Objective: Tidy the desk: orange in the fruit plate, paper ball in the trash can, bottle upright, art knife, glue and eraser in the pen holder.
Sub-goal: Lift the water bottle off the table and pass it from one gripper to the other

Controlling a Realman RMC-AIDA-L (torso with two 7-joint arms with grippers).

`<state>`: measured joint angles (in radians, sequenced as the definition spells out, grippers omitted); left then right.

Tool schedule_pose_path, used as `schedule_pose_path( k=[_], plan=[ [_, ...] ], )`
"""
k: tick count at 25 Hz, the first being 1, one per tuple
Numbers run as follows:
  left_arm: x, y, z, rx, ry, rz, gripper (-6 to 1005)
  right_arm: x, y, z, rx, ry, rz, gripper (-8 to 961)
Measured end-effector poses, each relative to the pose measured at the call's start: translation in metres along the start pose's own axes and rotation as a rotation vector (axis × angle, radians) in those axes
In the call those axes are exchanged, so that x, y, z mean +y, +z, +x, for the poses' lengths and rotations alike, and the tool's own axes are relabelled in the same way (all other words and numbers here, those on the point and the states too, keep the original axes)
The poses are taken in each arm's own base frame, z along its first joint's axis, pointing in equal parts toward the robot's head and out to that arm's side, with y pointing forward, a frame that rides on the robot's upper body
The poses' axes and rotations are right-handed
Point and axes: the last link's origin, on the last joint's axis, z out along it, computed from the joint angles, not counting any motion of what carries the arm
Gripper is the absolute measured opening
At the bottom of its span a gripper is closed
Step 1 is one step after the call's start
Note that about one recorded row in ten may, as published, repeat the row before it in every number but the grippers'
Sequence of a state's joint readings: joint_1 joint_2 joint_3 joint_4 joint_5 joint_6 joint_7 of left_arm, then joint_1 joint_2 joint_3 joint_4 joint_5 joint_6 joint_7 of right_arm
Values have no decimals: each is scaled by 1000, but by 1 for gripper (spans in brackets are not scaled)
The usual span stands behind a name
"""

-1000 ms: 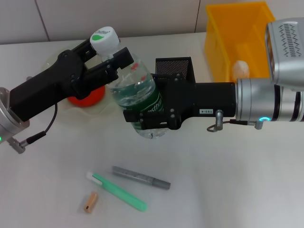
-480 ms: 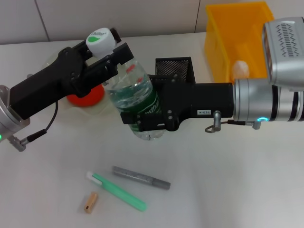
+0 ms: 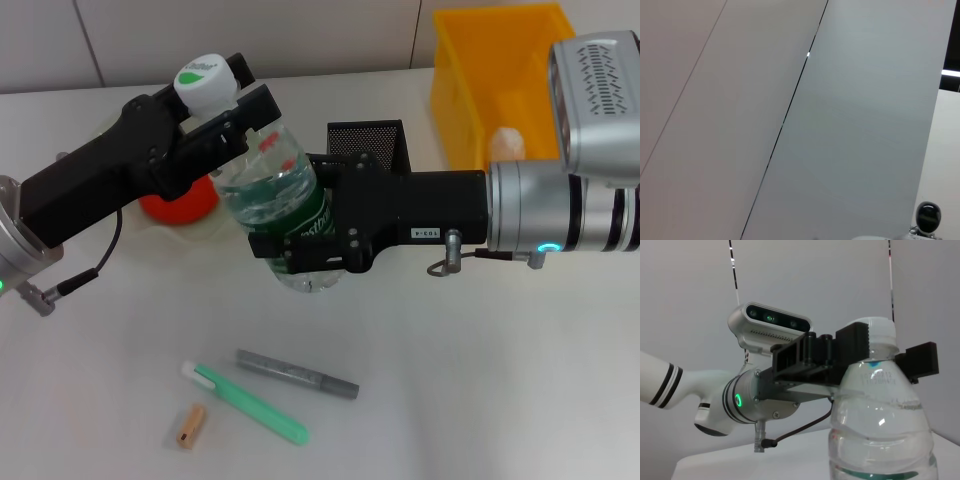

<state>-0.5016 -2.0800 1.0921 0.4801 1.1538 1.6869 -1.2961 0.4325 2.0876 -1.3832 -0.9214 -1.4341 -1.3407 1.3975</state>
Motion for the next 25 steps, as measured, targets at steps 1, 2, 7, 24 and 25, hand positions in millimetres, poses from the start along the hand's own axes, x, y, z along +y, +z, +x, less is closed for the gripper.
schedule_pose_path(
  k=[1,2,7,24,25],
  plan=[
    [0,0,0,0,0,0,660,0,0,0,0,0,0,725],
    [0,0,0,0,0,0,659,0,0,0,0,0,1,725],
    [-1,-1,1,5,3,8,655,1,-2,1,-3,2,3,725],
    [-1,0,1,0,2,5,641,2,-3,0,-2,1,-5,724],
    [-1,0,1,-1,2,4,640,2,-3,1,-3,5,-4,724]
  ],
)
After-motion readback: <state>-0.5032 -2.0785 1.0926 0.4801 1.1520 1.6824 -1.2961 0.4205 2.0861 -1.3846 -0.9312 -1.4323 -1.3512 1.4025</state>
